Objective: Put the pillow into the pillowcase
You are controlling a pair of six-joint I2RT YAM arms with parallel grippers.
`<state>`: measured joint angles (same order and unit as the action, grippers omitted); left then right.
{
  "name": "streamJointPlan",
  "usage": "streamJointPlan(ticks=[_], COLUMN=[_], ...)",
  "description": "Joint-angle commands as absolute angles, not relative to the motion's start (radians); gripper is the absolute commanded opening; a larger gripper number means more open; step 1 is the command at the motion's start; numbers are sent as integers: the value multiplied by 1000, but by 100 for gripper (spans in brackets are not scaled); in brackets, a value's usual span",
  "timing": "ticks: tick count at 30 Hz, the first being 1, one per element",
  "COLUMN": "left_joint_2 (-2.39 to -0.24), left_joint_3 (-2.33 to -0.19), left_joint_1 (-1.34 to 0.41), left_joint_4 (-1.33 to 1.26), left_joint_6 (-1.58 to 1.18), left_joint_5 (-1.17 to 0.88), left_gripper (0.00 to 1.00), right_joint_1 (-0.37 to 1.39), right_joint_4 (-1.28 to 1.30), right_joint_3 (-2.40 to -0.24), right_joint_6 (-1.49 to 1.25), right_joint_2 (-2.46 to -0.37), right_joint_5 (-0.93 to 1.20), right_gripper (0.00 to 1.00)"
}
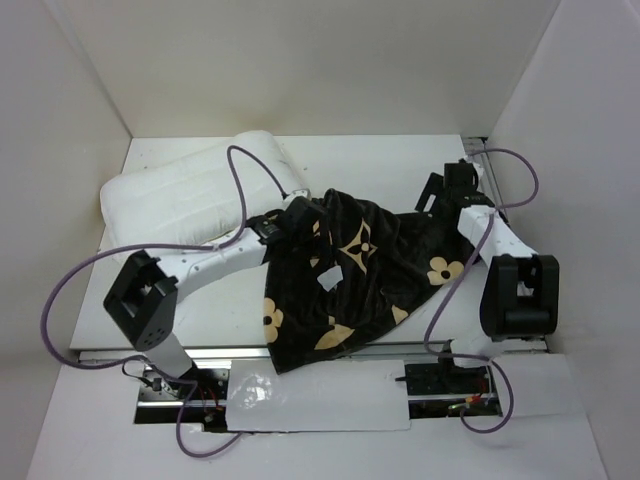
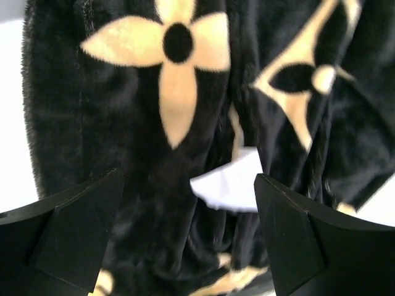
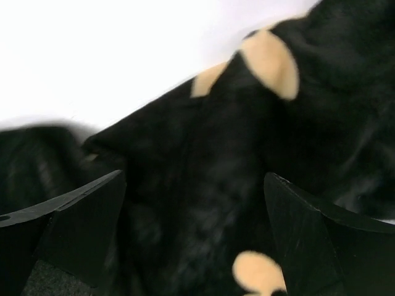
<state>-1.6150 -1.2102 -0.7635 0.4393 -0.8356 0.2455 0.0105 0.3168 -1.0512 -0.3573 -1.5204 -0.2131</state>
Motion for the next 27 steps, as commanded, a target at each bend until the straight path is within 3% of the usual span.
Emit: streamJointPlan(ticks=[1, 13, 20, 22, 24, 25, 26, 27], left_joint_2=[-1681, -2045, -2124, -2143, -2169, -2169, -2169, -2169], left_joint_3=[-1270, -1607, -1617, -1617, -1629, -1629, -1640, -1640], left_joint_1=[-726, -649, -640, -640, -640, -640, -640, -640], left_joint_4=[443, 495, 538, 526, 502, 491, 479, 479], left_joint_6=[-974, -971, -959, -944, -924, -914, -914, -905], left_joint_5=[265, 232, 232, 201, 149, 137, 137, 127], left_gripper=[100, 100, 96, 81, 65, 50, 38, 10], right_joint_1=[-41, -83, -72, -72, -72, -72, -72, -63], right_joint_4=[249, 290, 301, 290, 290, 307, 307, 316], right_joint_3=[-1146, -1361, -1364, -1364, -1364, -1364, -1364, -1364], right_joint_6=[-373, -293, -311, -311, -321, -334, -334, -334], right_joint_2=[-1577, -1949, -2003, -2012, -2023, -2023, -2023, -2008], right_joint_5=[-187, -304, -284, -284, -296, -320, -321, -334], right_gripper=[100, 100, 81, 61, 32, 12, 5, 0])
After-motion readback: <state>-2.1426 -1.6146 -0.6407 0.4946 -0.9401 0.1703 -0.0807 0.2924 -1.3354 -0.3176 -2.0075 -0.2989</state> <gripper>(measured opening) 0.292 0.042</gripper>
